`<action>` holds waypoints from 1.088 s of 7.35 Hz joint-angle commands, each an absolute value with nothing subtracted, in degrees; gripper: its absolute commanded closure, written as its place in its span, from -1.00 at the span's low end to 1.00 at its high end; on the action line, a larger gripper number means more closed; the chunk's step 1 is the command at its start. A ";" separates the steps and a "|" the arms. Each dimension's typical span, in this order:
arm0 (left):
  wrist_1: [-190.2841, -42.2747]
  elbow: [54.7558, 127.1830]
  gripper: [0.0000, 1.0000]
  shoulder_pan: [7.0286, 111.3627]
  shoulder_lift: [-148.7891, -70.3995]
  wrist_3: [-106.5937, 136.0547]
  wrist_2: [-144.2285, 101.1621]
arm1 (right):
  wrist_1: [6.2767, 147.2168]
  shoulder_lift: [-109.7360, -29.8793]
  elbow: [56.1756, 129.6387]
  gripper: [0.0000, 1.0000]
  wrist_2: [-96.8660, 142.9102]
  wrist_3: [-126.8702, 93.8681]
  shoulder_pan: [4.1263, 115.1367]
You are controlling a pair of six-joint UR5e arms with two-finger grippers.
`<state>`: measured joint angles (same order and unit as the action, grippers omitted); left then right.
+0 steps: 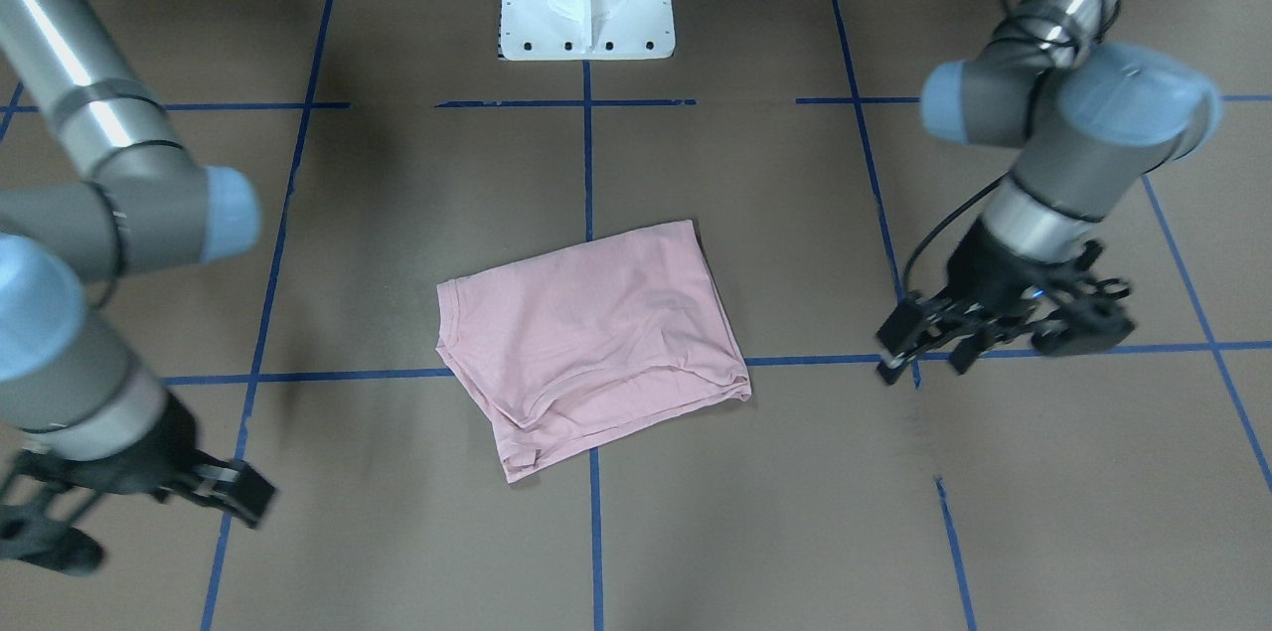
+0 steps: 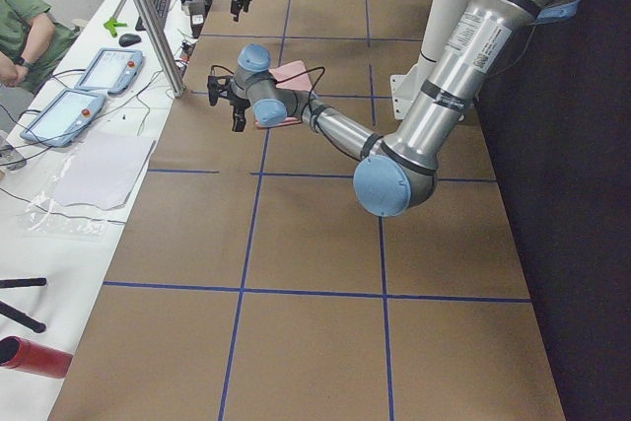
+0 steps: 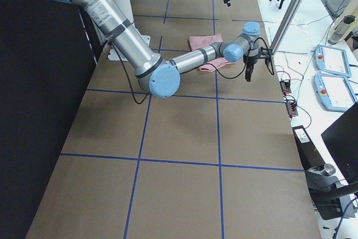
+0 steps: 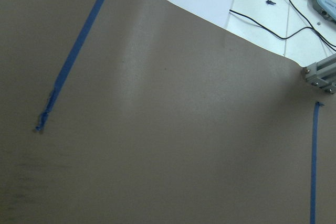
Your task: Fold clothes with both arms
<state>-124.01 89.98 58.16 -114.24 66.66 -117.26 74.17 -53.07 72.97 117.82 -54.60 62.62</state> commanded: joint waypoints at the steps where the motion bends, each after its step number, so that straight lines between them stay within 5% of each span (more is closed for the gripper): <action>1: -123.75 95.44 -1.00 66.67 -102.18 48.25 -123.90 | 82.41 -67.28 83.13 -1.00 122.84 -24.30 72.46; 5: -107.02 94.49 -1.00 84.07 -92.82 -3.38 -125.59 | 82.62 -85.29 83.31 -1.00 139.09 -1.24 88.31; 7: -99.85 93.18 -1.00 86.66 -91.33 -6.68 -132.87 | 82.62 -87.09 88.64 -1.00 139.14 -1.93 90.18; 8: -105.06 87.07 -1.00 86.31 -92.19 -6.68 -132.89 | 82.62 -87.27 88.51 -1.00 139.04 -1.93 89.91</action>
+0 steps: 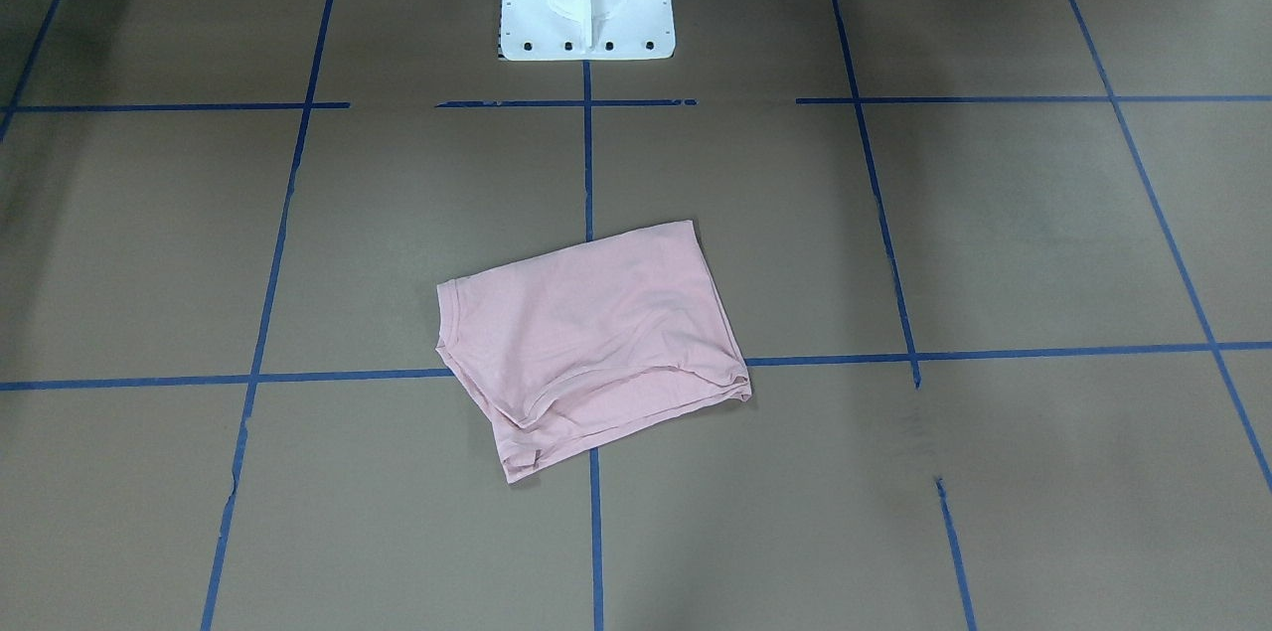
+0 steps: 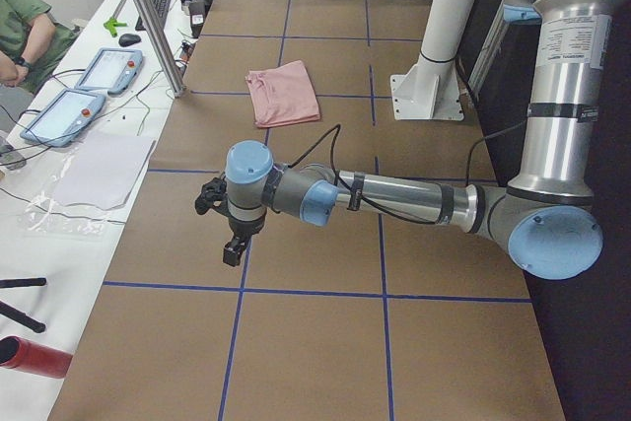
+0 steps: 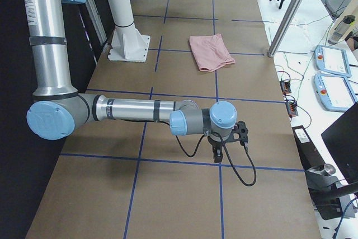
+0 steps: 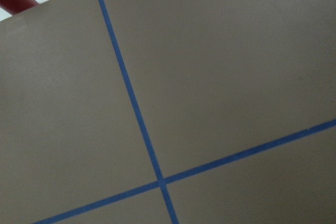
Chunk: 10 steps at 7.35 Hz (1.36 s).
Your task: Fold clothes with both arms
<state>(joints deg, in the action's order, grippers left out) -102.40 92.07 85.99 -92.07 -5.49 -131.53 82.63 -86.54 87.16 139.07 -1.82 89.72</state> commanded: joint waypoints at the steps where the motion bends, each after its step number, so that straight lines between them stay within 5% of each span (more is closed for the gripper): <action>1: -112.86 82.84 -1.00 86.31 -91.76 -7.20 -132.89 | 82.62 -88.23 88.85 -1.00 139.13 -1.93 89.91; 10: -96.86 91.67 -1.00 86.48 -90.35 -7.29 -132.89 | 83.32 -89.12 89.21 -1.00 135.62 -2.28 89.21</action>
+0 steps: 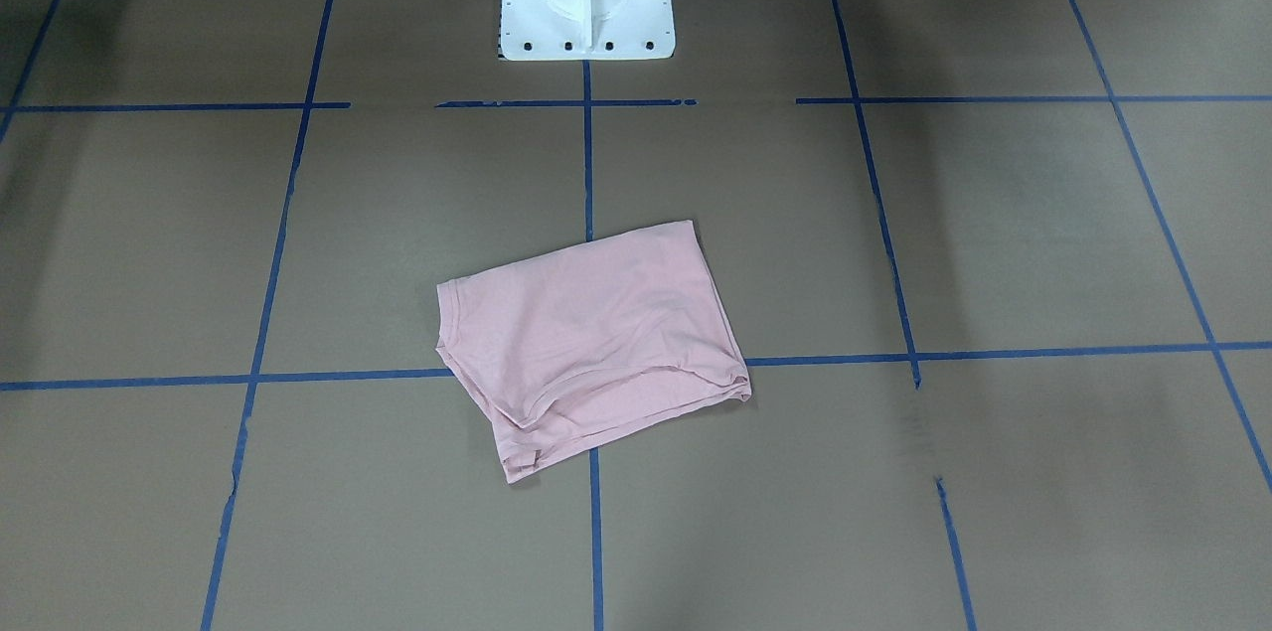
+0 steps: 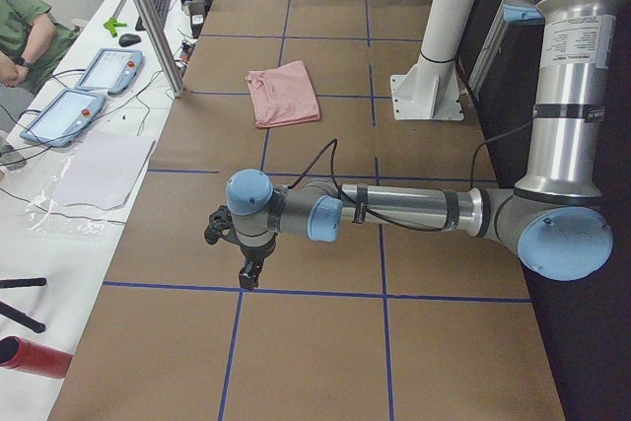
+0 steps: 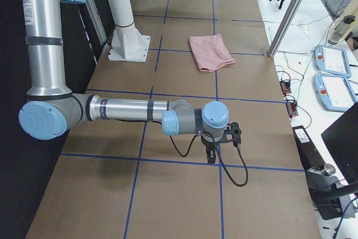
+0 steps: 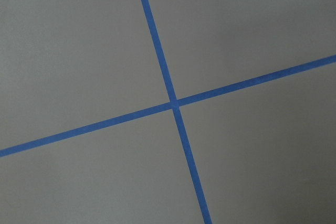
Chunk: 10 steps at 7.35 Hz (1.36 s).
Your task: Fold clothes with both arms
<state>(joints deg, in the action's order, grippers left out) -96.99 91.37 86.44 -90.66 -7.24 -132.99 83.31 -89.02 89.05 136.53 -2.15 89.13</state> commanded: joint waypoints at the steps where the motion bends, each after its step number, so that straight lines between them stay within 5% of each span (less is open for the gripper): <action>1: -96.86 91.76 -1.00 86.48 -90.35 -7.29 -132.89 | 83.32 -89.12 90.08 -1.00 135.62 -4.55 89.21; 10: -96.68 91.23 -1.00 86.40 -90.09 7.19 -133.24 | 86.66 -91.14 94.75 -1.00 136.23 -8.97 88.59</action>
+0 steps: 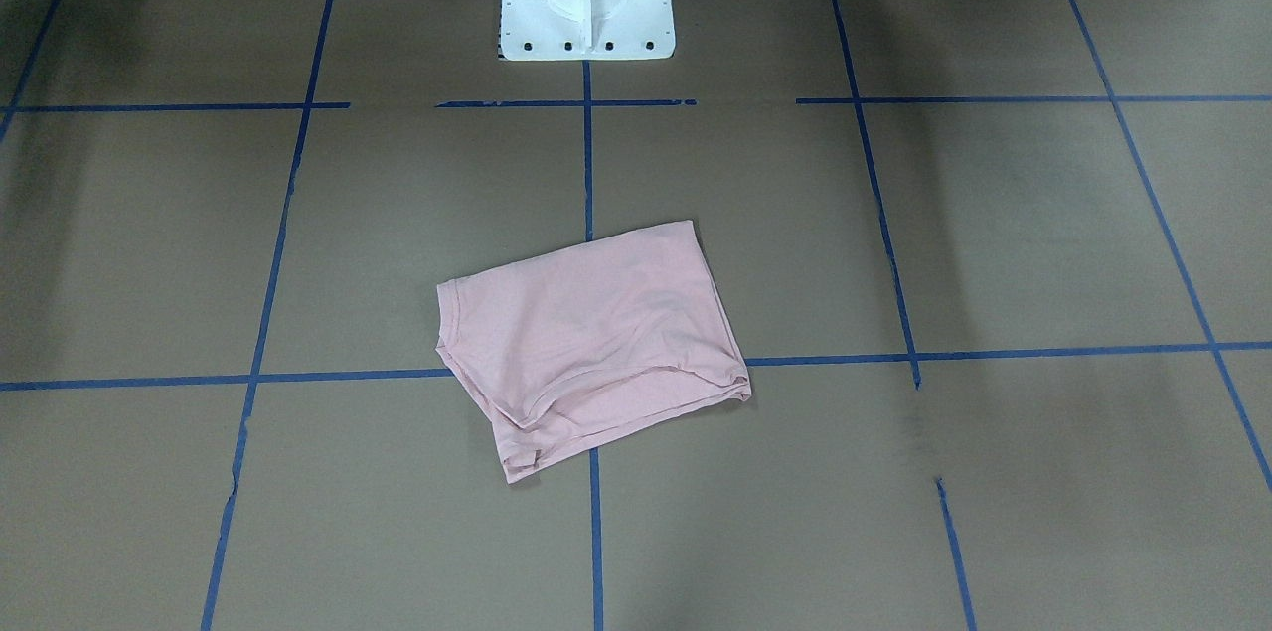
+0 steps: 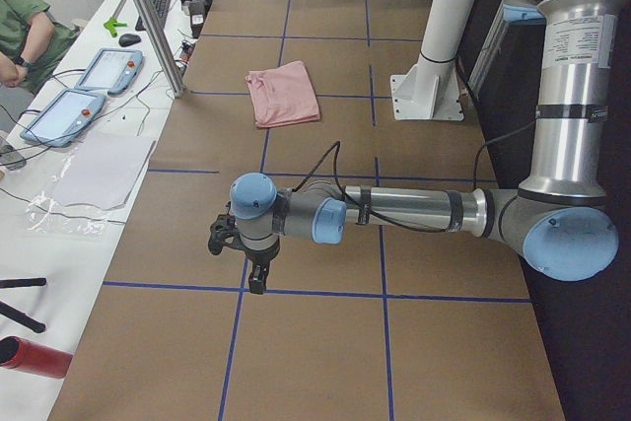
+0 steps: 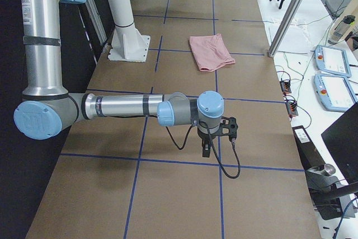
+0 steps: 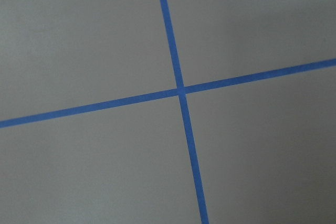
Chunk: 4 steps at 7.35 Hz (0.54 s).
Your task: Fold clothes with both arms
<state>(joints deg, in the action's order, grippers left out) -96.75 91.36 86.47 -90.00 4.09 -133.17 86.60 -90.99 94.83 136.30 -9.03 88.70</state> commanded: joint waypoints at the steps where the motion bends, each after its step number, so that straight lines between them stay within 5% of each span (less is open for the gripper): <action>1: -96.68 91.23 -1.00 86.40 -90.09 7.21 -133.24 | 86.49 -91.49 94.75 -1.00 136.14 -8.96 88.51; 4: -96.68 91.23 -1.00 86.40 -90.09 7.21 -135.62 | 86.40 -92.11 94.75 -1.00 136.14 -8.96 88.42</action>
